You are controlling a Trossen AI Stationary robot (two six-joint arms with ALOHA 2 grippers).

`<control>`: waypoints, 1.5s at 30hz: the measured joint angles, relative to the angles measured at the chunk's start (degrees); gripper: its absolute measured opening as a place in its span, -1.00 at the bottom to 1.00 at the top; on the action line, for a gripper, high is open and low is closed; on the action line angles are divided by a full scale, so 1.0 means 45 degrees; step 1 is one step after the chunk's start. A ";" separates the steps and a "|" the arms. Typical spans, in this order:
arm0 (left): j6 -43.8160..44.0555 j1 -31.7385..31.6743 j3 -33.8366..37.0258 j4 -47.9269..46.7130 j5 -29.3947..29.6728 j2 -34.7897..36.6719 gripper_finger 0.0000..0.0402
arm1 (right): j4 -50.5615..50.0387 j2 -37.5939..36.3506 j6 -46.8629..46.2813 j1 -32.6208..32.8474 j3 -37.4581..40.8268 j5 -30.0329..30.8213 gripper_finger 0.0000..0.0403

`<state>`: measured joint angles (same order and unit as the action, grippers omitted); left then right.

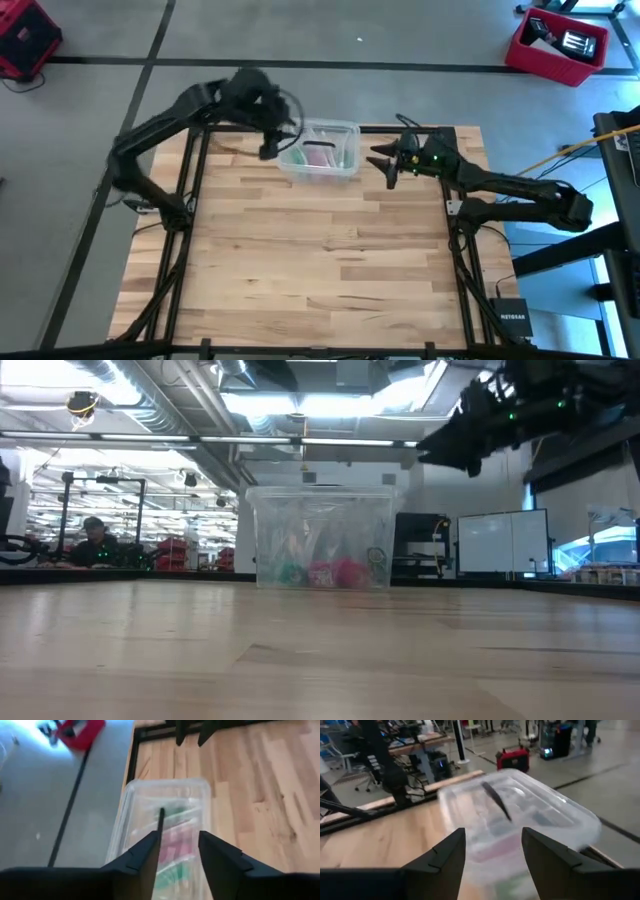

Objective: Roll bandage
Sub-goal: Return to Home Position

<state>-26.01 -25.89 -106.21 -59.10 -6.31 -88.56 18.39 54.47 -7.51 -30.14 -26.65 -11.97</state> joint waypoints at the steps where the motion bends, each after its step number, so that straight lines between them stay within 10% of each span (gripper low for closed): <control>1: -0.0096 0.0104 0.1010 0.0772 -0.0096 0.0627 -0.37 | 0.0149 -0.0023 0.0004 0.0392 0.0000 0.0416 -0.02; 9: 0.1032 0.0739 0.8018 0.6276 -0.1963 0.5360 -0.68 | -0.1034 -0.0182 0.0652 0.3921 -0.0805 0.3102 -0.33; 18: 0.3838 0.1185 1.3428 1.0279 -0.1475 0.9579 -0.97 | -0.1757 -0.2936 0.0676 0.4786 0.0206 0.1102 -0.97; 27: 0.6120 0.2049 1.7042 1.2417 0.1432 1.2032 -0.98 | -0.1762 -0.6545 -0.0896 0.4781 0.2834 0.3385 -0.88; 45: 0.7310 0.4627 2.0987 1.4571 0.4032 1.5387 -0.99 | -0.1743 -0.9882 -0.1844 0.4777 0.5374 0.3547 -0.90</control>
<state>6.88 -5.06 -11.77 6.47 11.83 -19.32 10.55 10.00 -15.81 -8.64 -2.47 3.99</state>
